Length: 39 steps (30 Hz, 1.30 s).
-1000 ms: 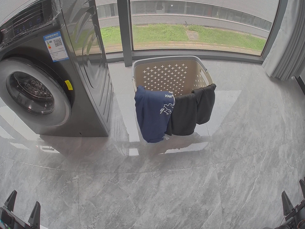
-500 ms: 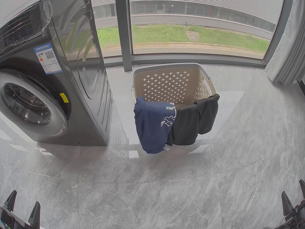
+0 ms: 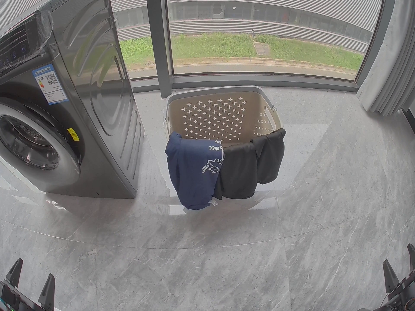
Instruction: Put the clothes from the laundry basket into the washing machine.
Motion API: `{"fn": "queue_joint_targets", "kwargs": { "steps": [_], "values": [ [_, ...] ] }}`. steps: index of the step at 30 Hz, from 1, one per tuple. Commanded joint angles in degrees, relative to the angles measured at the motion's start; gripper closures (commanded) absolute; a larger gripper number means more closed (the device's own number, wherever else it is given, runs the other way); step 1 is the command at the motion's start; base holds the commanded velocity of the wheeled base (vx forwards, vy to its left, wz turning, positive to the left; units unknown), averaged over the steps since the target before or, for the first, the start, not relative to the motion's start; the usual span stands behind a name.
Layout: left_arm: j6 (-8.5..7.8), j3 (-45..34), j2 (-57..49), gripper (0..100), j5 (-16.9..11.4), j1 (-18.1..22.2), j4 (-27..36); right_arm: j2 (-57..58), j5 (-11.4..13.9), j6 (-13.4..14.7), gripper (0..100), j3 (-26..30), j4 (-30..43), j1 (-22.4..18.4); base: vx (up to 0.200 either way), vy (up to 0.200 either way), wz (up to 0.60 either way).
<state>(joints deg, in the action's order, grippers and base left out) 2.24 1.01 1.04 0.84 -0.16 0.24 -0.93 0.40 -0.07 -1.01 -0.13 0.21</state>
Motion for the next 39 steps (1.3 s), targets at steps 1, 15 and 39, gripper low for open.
{"fn": "queue_joint_targets", "kwargs": {
  "steps": [1, 15, 39],
  "values": [
    [0.04, -0.84, -0.77, 0, 0.04, -0.02, 0.02, 0.93, -0.05, -0.01, 0, 1.01, -0.04, -0.03, 0.0, 0.0, 0.0],
    [0.04, -0.84, -0.77, 0, 0.04, -0.02, 0.02, 0.93, 0.04, -0.01, 0, 1.01, -0.04, -0.03, 0.057, 0.0, 0.0],
    [0.22, -0.84, -0.68, 0, 0.04, -0.02, 0.02, 0.93, 0.04, -0.01, 0, 1.01, -0.04, -0.03, 0.15, 0.0, 0.0]
  ]
}}
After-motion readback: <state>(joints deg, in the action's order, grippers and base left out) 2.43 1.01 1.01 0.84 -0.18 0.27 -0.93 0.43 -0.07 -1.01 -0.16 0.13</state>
